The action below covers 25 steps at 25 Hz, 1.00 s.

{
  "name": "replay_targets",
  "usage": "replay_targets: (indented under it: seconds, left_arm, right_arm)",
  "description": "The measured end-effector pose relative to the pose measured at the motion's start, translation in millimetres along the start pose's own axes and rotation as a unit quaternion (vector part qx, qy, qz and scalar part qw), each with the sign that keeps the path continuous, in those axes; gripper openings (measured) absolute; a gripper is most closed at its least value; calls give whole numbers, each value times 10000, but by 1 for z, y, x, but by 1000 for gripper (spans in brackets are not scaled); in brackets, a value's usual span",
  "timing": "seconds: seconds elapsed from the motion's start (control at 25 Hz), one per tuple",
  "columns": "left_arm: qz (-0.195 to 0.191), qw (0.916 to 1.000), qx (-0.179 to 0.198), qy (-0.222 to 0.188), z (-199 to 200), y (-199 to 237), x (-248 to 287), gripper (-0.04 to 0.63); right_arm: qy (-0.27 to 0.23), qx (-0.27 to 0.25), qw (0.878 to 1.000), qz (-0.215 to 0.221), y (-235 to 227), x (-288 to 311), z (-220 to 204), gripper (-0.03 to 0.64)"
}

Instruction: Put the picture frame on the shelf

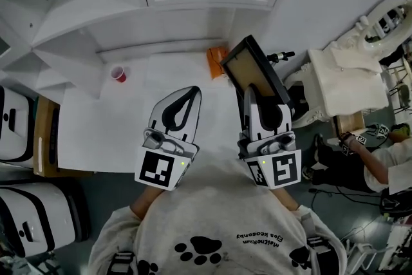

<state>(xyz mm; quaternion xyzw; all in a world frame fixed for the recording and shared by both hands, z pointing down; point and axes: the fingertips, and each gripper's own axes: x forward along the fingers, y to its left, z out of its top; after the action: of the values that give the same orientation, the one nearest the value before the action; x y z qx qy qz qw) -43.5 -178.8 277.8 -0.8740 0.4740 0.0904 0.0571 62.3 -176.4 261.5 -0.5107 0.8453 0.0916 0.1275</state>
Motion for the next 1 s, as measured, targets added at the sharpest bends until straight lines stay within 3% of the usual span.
replay_targets:
  seconds: [1.0]
  left_arm:
    - [-296,9986,344,-268,23,25,63,20]
  right_arm:
    - [-409,-394,9984,56,-19,63,17,64]
